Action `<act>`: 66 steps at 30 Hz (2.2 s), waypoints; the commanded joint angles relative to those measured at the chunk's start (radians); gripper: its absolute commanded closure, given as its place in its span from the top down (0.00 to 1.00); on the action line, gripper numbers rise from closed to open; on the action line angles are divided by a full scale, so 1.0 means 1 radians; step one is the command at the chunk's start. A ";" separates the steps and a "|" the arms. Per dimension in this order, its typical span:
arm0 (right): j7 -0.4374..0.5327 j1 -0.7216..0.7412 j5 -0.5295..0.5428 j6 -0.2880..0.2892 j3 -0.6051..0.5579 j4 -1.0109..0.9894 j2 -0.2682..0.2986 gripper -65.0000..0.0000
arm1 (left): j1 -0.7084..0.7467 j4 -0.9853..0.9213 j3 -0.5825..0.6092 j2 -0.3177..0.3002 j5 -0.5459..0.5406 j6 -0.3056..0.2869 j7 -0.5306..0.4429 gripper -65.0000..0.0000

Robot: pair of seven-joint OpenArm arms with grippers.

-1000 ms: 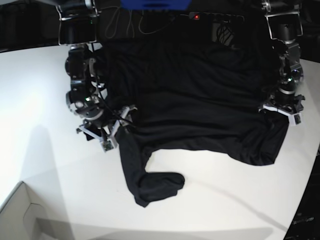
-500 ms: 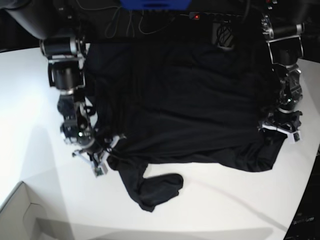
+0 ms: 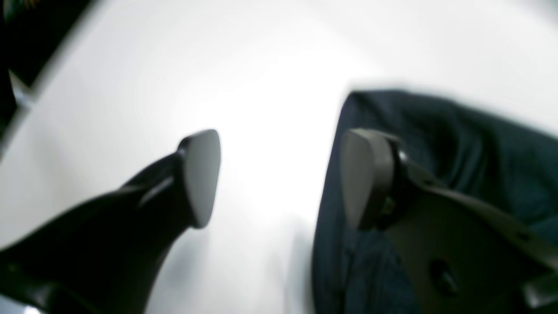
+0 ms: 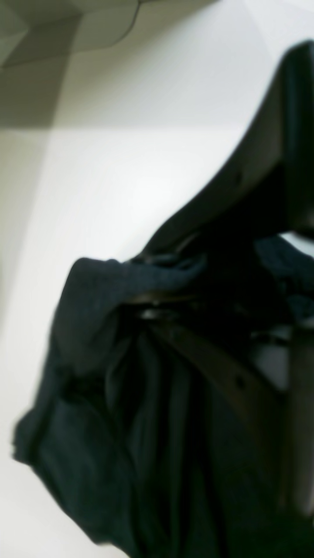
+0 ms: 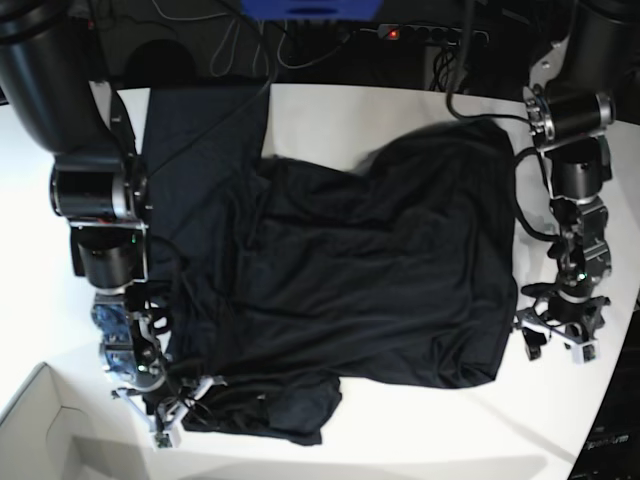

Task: Layout the t-shirt on the table in an organized manner, then fold the t-shirt properly
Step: 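Regrasp the shirt edge with the right gripper and drag it along, then grasp the shirt's collar edge with both grippers and lift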

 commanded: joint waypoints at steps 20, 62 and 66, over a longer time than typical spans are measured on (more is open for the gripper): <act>-0.196 -0.367 0.012 -0.005 0.039 0.653 0.067 0.60 | 0.637 0.912 -0.109 0.151 -0.204 -0.010 0.353 0.65; -0.379 -1.239 0.009 -0.002 0.179 1.236 -0.251 0.00 | 0.361 0.395 0.036 -0.043 -0.209 -0.012 0.090 0.65; -0.374 -1.168 0.008 -0.002 0.170 1.141 -0.250 0.00 | 0.543 0.600 -0.069 0.015 -0.209 -0.012 0.189 0.65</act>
